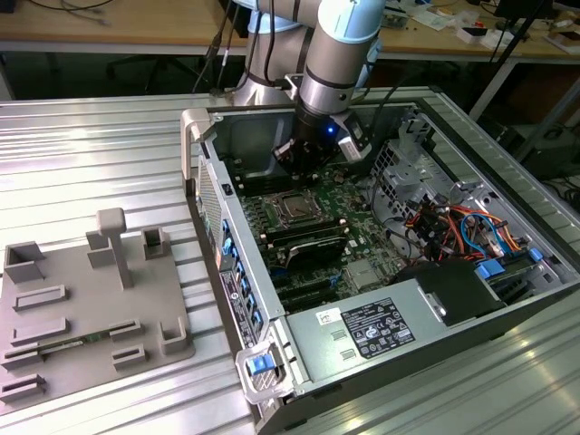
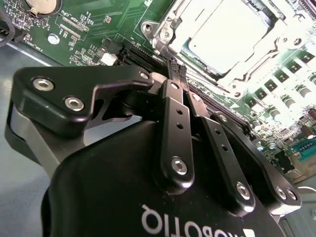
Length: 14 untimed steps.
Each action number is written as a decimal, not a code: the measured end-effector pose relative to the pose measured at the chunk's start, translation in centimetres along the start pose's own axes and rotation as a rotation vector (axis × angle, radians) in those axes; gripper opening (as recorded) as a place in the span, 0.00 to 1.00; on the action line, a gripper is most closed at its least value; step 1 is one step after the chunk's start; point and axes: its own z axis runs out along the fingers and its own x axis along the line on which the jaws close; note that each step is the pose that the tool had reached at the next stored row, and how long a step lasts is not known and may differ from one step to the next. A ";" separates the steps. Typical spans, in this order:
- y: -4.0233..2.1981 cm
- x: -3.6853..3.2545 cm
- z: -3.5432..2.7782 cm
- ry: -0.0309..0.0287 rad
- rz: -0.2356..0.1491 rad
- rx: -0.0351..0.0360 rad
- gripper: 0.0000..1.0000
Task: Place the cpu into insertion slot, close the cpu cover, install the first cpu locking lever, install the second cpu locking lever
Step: 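Install the first cpu locking lever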
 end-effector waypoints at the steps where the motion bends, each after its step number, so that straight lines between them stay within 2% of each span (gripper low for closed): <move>1: 0.00 0.00 0.02 0.0000 0.000 -0.0001 0.11; 9: -0.01 -0.09 0.08 -0.0002 0.000 -0.0003 0.11; 14: -0.26 -0.07 0.07 -0.0001 0.000 -0.0002 0.11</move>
